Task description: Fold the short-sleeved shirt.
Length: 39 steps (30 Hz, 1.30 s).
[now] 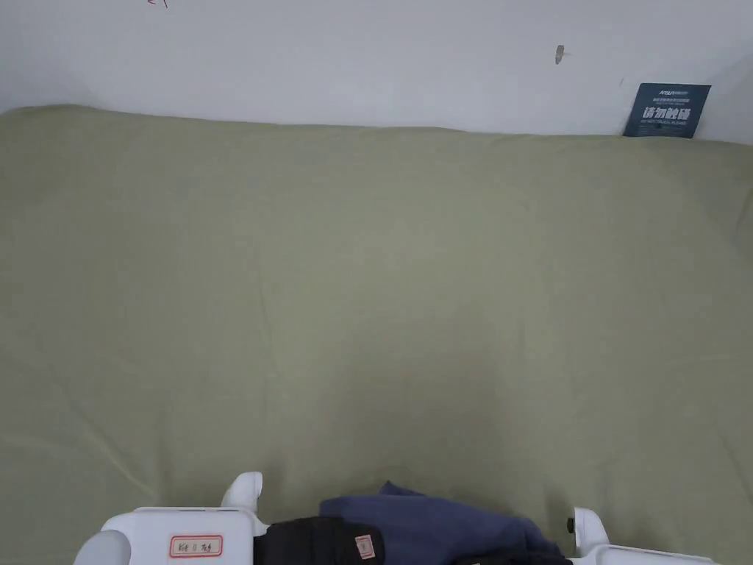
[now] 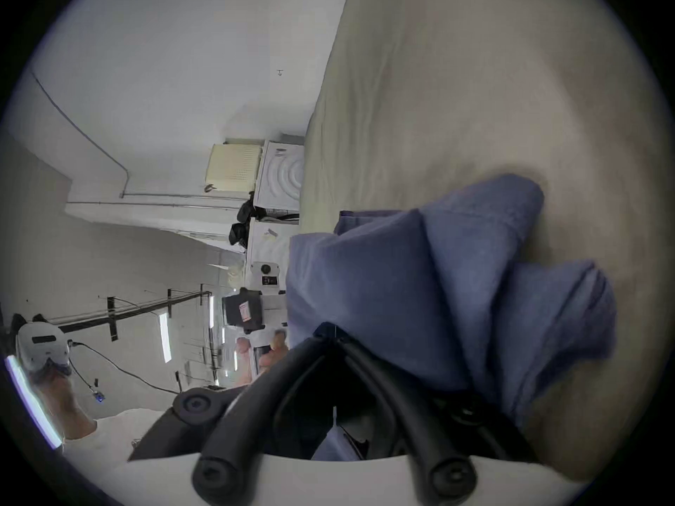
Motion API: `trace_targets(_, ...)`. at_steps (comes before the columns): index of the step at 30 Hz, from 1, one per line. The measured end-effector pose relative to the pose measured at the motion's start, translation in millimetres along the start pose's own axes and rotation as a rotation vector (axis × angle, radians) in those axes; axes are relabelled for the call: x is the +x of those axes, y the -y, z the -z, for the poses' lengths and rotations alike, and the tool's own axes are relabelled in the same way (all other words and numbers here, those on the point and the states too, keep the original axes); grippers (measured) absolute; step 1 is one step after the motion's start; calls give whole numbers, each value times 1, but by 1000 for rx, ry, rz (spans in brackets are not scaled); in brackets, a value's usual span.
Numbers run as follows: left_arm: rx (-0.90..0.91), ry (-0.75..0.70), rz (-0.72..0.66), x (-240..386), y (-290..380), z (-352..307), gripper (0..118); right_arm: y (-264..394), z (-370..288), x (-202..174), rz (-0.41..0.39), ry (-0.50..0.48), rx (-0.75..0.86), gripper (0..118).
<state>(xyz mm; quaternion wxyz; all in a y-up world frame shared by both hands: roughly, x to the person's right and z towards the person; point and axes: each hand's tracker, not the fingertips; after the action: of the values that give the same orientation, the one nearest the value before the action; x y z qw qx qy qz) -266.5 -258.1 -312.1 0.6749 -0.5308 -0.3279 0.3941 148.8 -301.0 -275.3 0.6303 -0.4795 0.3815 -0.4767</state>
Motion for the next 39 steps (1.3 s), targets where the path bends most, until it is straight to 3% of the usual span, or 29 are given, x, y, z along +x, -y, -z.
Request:
trace_targets(1,2,-91,36,2,-1,1,40,0,0,-3,-6,14,3,0)
trace_targets(2,1,-133,79,1,-2,2,37,1,-1,-7,-16,33,5,0)
trace_targets(4,-23,-64,30,6,-1,1,36,1,-2,-17,-50,88,8,0)
trace_targets(10,25,-91,50,20,-15,-54,35,10,-19,-59,-158,166,67,0)
trace_targets(15,136,-238,95,4,-56,-178,35,21,-32,-89,-223,189,118,0)
trace_targets(17,177,-298,54,-9,-73,-232,35,24,-34,-100,-247,200,144,0)
trace_targets(22,162,-400,19,-44,-123,-332,35,27,-38,-111,-259,223,195,0)
trace_targets(30,121,-465,-29,-90,-183,-366,35,20,-42,-111,-235,291,242,0)
trace_targets(31,120,-468,-40,-94,-185,-366,39,19,-42,-110,-233,292,242,0)
trace_targets(32,117,-469,-35,-95,-185,-364,54,18,-43,-109,-227,295,244,0)
trace_targets(34,177,-521,-20,-95,-184,-368,102,16,-43,-108,-225,301,242,0)
trace_targets(35,203,-524,-39,-98,-183,-375,107,15,-43,-108,-226,304,241,0)
trace_targets(39,338,-551,-27,-80,-170,-393,107,13,-50,-113,-240,299,249,0)
